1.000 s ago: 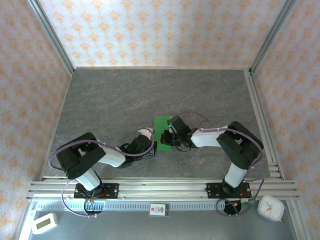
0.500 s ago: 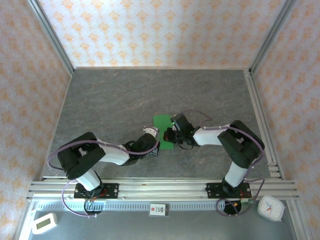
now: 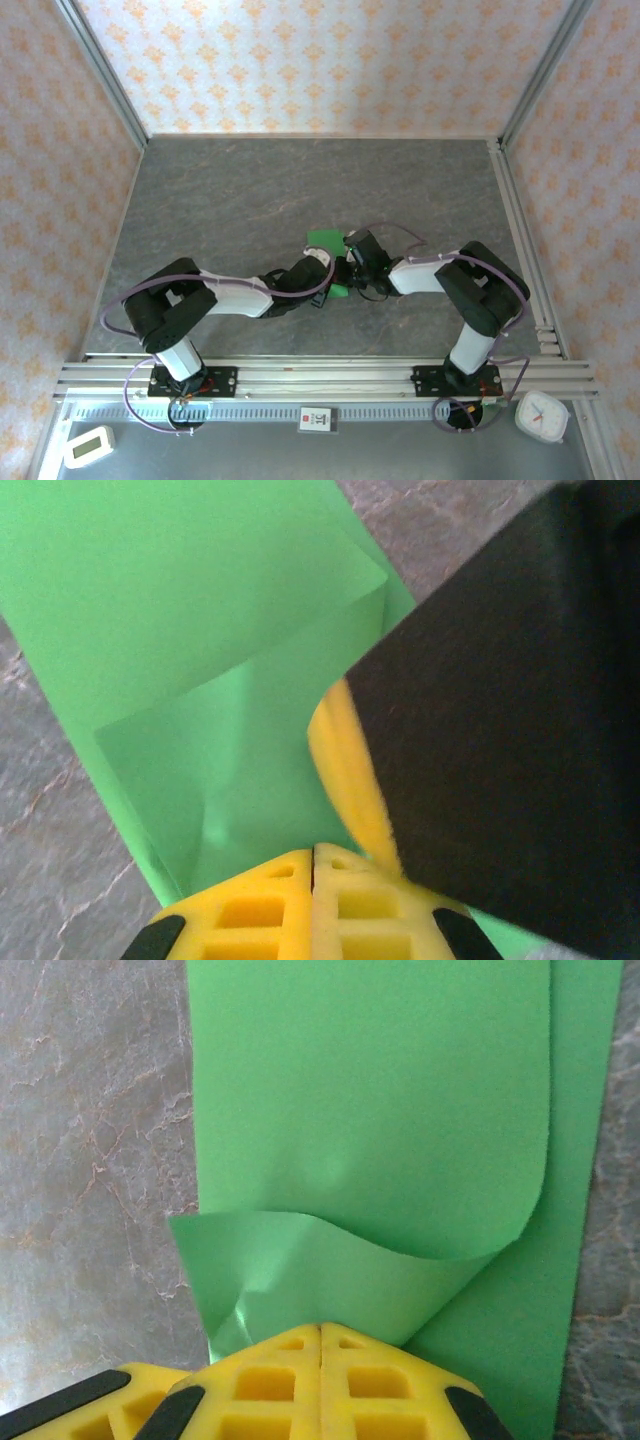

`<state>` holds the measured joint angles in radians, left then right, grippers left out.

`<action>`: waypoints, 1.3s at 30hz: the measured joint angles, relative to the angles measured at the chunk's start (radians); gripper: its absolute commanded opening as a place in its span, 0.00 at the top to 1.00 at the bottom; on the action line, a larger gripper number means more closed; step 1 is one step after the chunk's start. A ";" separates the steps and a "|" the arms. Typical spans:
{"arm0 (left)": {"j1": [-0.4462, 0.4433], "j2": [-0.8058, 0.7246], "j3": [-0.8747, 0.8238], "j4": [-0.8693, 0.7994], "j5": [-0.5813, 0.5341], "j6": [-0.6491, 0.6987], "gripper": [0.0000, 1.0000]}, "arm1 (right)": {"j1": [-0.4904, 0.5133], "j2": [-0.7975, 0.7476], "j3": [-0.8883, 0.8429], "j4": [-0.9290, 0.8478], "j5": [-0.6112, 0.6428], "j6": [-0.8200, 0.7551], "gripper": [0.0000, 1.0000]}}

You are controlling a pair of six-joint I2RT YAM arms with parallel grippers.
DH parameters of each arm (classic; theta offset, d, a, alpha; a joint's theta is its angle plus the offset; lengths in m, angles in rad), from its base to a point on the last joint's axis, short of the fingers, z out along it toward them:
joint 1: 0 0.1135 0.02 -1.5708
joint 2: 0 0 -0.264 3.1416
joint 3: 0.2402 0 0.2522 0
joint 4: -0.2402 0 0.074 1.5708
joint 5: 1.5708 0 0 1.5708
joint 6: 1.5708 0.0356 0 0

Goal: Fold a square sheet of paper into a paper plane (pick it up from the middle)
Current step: Fold the triangle a second time at the center of the table.

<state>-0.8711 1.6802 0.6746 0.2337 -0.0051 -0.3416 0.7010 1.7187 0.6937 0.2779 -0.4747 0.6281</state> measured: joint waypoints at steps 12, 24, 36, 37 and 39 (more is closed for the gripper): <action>-0.006 0.003 -0.066 0.126 0.000 -0.034 1.00 | -0.020 0.047 0.167 -0.242 0.003 -0.082 1.00; -0.006 0.003 -0.089 0.173 0.001 -0.035 1.00 | -0.100 0.077 0.210 -0.277 -0.028 -0.134 1.00; -0.006 0.006 -0.094 0.188 0.008 -0.050 1.00 | -0.171 0.110 0.217 -0.262 -0.146 -0.168 1.00; -0.006 0.007 -0.094 0.191 0.008 -0.050 1.00 | -0.178 0.116 0.222 -0.263 -0.157 -0.171 1.00; -0.006 0.008 -0.094 0.194 0.009 -0.050 1.00 | -0.196 0.130 0.238 -0.268 -0.177 -0.179 1.00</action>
<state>-0.8772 1.6886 0.5808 0.4278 0.0040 -0.3916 0.5049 1.8492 0.9314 0.0097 -0.6514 0.4496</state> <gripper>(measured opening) 0.062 0.044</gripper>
